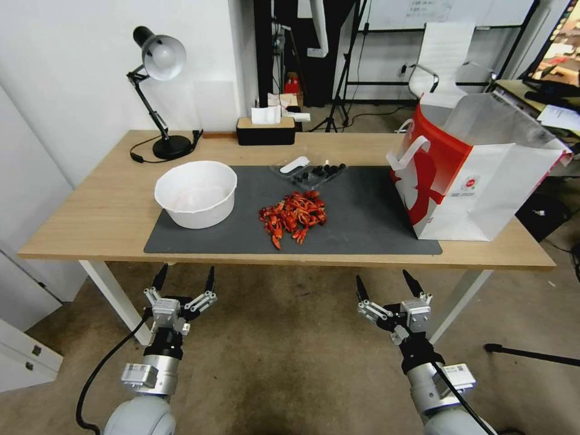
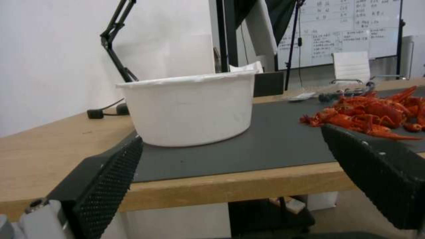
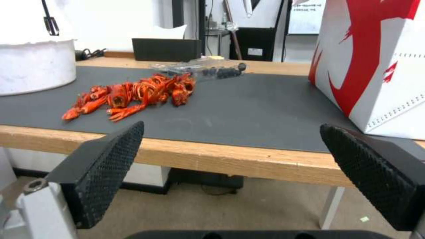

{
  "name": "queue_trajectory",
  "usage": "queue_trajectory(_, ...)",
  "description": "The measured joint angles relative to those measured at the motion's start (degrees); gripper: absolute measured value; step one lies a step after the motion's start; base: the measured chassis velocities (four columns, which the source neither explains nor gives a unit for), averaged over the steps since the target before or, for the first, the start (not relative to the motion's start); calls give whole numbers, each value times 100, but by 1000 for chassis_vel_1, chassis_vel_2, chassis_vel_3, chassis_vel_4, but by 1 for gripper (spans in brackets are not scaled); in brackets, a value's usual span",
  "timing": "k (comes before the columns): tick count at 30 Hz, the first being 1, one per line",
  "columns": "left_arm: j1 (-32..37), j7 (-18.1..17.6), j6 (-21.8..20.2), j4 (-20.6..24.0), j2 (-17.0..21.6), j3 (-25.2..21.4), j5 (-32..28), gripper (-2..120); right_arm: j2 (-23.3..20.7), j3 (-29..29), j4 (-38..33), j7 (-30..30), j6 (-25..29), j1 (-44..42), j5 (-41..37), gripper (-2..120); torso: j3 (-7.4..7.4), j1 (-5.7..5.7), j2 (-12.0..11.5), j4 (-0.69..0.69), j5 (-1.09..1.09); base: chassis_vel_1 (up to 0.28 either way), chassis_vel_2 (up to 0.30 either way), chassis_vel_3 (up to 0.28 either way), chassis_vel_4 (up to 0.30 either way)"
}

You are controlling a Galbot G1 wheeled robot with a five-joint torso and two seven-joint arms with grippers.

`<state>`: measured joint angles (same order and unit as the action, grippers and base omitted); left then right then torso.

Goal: Pick up the trash from the table and place it into the takeout bag.

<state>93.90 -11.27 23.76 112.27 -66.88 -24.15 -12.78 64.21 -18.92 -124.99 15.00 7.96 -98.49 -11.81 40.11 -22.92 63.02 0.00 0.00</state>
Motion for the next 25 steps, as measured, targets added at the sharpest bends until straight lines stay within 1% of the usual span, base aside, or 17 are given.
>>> queue_trajectory(25, -1, -1, 0, 3, 2, 5, 0, 100, 2, 2, -10, 7, 5, 0, 0, 100, 0, 0, 0, 0, 0, 0, 0, 0, 0)
